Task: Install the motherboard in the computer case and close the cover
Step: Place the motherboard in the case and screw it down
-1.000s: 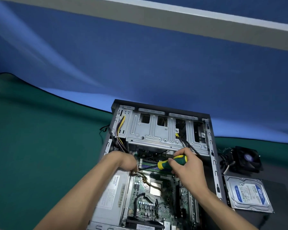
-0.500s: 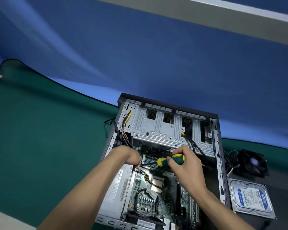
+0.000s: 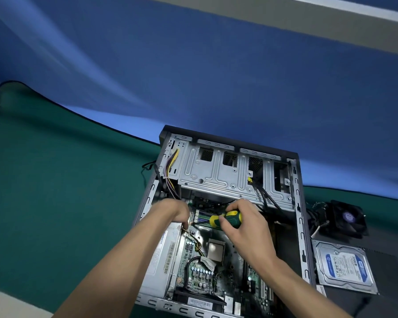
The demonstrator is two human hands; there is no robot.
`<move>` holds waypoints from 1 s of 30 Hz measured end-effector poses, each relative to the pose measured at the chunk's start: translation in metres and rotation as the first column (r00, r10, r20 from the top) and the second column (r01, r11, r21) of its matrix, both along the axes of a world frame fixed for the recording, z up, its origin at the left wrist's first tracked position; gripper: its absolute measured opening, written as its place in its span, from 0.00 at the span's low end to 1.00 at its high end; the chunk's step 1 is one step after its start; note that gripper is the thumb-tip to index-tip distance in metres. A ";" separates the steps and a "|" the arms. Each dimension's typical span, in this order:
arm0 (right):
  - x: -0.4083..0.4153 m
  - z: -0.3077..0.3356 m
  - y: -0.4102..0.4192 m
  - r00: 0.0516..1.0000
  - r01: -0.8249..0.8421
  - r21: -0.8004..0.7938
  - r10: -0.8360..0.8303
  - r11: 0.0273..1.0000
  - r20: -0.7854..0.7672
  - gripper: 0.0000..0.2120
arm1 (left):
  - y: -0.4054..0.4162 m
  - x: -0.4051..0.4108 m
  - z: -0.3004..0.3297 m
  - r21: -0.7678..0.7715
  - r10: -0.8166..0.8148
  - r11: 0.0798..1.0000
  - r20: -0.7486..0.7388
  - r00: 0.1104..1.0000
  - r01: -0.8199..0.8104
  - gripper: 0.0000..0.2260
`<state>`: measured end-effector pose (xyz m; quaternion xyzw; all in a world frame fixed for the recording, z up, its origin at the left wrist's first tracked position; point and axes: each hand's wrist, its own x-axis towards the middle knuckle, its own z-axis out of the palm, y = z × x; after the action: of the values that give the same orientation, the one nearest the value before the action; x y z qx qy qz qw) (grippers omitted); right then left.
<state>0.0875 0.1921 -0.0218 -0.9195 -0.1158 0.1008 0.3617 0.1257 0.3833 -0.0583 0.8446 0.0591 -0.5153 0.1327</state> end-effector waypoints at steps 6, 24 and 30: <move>0.001 0.005 0.008 0.994 -0.090 -0.073 0.094 0.993 0.054 0.08 | 0.001 -0.001 0.000 0.009 -0.005 1.000 -0.006 1.000 0.005 0.22; 0.031 0.029 0.058 0.949 -0.257 -0.337 0.302 0.906 0.090 0.09 | 0.002 -0.001 0.012 0.031 -0.007 0.999 -0.034 0.999 0.008 0.27; 0.046 0.044 0.070 0.928 -0.356 -0.428 0.366 0.831 -0.062 0.15 | 0.006 0.001 0.011 0.045 -0.021 0.999 -0.028 0.999 0.022 0.24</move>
<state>0.1331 0.2622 0.0219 -0.9390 -0.2661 0.1802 0.1222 0.1264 0.3889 -0.0478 0.8408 0.0634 -0.5268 0.1073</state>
